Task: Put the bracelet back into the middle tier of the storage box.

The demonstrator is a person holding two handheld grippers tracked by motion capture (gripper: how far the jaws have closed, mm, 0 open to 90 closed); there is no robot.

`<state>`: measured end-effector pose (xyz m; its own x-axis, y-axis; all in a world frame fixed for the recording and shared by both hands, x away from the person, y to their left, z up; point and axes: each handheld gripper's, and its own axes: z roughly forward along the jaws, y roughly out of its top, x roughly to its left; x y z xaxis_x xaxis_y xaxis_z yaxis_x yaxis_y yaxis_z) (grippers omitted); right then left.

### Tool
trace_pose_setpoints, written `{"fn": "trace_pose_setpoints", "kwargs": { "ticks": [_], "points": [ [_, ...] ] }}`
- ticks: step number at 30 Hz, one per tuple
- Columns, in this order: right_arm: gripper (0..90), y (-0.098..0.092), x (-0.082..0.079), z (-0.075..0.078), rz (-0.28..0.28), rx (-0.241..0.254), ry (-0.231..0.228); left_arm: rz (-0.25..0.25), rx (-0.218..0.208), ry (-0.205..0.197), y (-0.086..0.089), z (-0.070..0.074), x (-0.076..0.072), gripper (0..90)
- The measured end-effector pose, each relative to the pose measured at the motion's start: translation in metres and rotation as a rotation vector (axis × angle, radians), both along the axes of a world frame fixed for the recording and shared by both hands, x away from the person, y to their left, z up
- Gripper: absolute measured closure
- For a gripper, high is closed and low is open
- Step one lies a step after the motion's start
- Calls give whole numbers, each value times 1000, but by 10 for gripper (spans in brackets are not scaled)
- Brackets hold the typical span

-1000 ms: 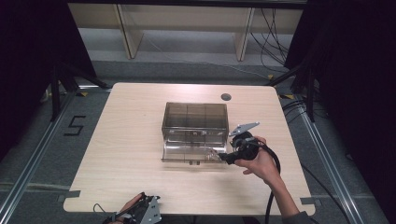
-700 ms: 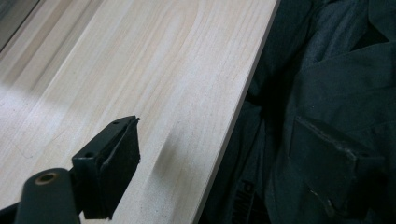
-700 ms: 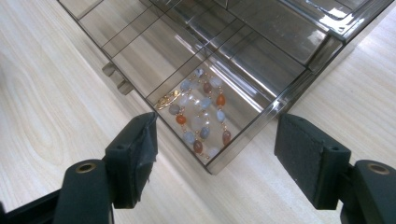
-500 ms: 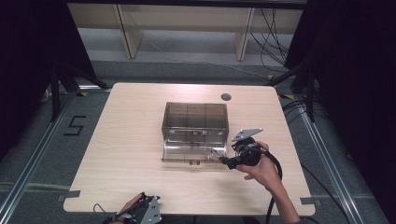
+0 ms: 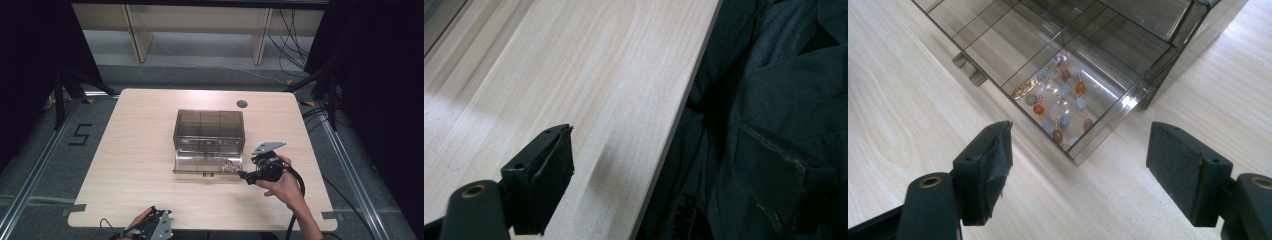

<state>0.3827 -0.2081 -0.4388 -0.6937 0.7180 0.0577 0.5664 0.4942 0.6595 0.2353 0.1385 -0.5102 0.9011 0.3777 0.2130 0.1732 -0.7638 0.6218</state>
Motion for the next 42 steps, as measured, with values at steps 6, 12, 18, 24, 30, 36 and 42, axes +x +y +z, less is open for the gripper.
{"fn": "trace_pose_setpoints", "kwargs": {
  "ticks": [6, 12, 18, 24, 30, 36, 42],
  "points": [
    [261, -3, -3, 2, 1, 6, 24, 4, 3, -7, 0, 0, 0, 162],
    [238, -4, -7, -3, -10, 15, 4, -8, -3, -2, 0, 0, -1, 162],
    [233, -7, -12, -5, -13, 7, 26, -7, -3, -3, 0, 0, -1, 162],
    [230, -8, -16, -8, -3, 8, 6, -6, 0, -3, 0, 0, -1, 162],
    [236, -8, -20, -11, 23, -4, 14, -5, -1, -2, 0, 0, -1, 162],
    [237, -8, -23, -16, 48, 3, -6, -7, 1, -5, 0, 0, 0, 162],
    [237, -9, -28, -20, 46, 18, -5, -7, 1, -4, 0, 0, 0, 162]
  ]
}}
